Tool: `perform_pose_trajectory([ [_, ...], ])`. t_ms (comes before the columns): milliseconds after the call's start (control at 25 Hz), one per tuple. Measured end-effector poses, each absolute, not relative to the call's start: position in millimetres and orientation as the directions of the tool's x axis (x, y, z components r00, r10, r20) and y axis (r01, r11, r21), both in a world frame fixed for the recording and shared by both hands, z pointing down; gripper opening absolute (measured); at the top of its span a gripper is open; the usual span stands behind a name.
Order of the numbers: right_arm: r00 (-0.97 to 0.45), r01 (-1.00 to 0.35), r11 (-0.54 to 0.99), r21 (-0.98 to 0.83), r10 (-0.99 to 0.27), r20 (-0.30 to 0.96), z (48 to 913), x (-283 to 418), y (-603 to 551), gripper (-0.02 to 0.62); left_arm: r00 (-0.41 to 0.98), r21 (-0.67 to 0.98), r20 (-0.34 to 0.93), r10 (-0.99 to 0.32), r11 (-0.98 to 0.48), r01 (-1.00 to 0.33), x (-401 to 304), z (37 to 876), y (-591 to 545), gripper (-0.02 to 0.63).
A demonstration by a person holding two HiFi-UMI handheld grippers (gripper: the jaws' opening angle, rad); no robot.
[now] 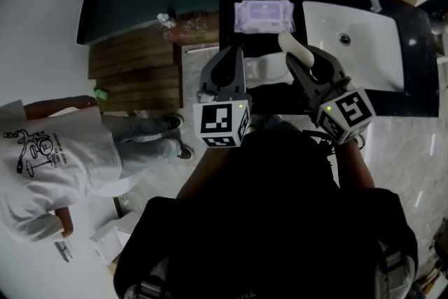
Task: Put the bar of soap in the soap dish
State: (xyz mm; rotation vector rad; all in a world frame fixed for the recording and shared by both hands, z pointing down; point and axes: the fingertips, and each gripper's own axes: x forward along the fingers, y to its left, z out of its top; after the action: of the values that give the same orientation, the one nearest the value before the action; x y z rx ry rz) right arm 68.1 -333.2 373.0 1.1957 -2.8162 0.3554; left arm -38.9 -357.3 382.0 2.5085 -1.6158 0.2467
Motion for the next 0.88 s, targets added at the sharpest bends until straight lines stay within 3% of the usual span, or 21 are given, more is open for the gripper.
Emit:
perform_pose_trajectory([
  [880,-0.833,-0.545,0.801,-0.249,-0.483,0.269,421,72,-337,0.117,0.298,0.029,0.230,-0.926,-0.300,-0.954,-38,398,-368,0.003],
])
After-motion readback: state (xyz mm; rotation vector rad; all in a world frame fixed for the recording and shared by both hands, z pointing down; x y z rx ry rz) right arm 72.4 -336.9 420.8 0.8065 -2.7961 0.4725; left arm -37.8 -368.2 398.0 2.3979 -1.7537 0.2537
